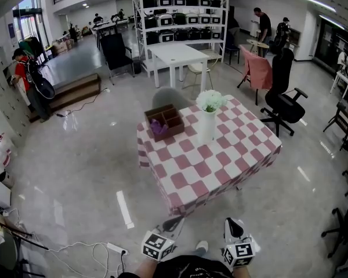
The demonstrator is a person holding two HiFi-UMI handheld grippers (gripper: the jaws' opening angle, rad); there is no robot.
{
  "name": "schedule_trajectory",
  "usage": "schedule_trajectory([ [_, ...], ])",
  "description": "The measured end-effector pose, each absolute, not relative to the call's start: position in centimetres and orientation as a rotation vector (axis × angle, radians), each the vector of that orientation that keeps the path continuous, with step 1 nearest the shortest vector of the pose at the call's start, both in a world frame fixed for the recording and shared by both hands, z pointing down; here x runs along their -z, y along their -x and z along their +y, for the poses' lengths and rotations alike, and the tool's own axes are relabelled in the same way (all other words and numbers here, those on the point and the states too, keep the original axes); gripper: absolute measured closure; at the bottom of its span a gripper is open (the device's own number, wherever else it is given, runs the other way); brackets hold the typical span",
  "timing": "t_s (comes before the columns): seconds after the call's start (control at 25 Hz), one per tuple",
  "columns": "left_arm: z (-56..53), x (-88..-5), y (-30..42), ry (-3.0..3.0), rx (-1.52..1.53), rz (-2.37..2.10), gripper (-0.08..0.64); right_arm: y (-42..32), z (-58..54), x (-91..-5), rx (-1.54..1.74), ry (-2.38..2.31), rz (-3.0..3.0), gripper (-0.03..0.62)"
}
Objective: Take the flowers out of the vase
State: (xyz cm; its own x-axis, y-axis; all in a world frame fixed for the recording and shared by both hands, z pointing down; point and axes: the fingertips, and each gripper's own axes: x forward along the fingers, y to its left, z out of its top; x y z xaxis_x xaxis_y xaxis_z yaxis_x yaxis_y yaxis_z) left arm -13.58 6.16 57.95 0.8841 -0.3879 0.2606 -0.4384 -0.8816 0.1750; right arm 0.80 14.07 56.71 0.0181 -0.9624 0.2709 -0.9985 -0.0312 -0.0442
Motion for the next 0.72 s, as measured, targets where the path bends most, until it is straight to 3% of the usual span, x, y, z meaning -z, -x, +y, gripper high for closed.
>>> schedule_trajectory([
  [0.72, 1.7, -58.0, 5.6, -2.798, -0.345, -0.725, 0.549, -9.4, 8.7, -57.2, -0.351, -2.016, -2.148, 0.584],
])
